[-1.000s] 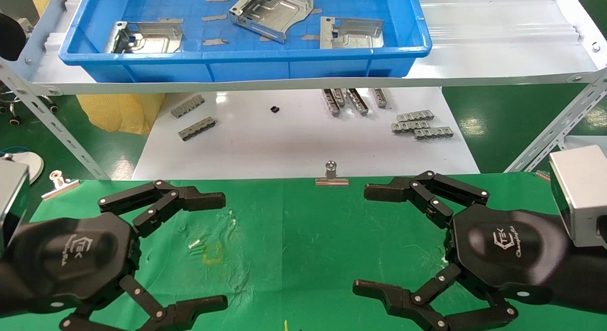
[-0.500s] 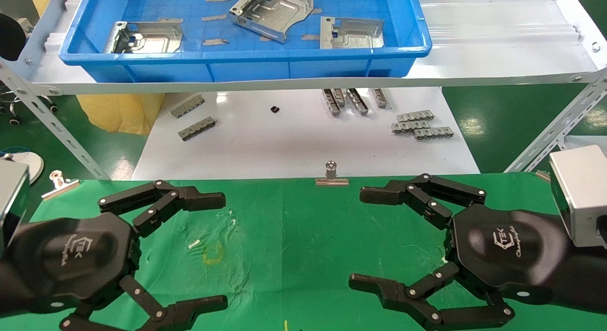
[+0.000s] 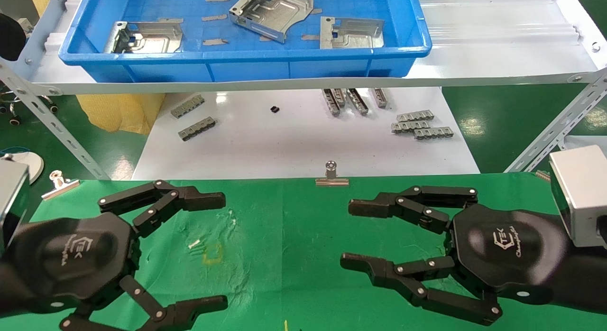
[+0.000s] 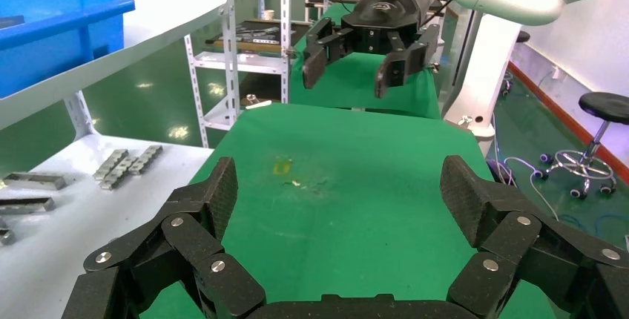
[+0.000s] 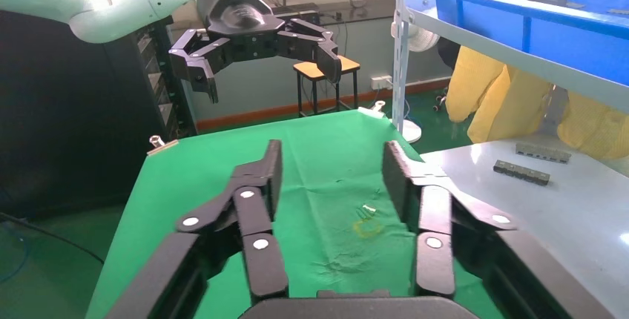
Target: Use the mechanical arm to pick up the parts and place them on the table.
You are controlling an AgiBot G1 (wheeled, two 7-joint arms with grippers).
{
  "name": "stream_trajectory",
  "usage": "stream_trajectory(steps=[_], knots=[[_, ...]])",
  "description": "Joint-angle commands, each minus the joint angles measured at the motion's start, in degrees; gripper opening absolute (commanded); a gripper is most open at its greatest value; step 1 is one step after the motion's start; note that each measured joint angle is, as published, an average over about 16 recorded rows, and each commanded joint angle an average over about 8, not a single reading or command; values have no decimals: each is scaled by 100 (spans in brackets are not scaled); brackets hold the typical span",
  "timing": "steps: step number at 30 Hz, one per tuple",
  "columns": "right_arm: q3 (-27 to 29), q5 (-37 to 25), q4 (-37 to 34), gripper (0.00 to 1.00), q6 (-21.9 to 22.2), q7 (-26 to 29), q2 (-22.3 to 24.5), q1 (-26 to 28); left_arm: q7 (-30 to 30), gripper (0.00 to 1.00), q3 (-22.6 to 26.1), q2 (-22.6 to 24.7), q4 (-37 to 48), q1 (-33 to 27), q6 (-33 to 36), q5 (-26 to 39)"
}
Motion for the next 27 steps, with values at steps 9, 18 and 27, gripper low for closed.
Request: stream_trajectory(steps=[9,18,27], knots=[[0,0,0,0,0,0,0,0,0,100,0,0,0,0,0,0],[0,0,0,0,0,0,0,0,0,100,-2,-1,-4,0,0,-1],[0,0,0,0,0,0,0,0,-151,100,54,85,148,-749,-138,344]])
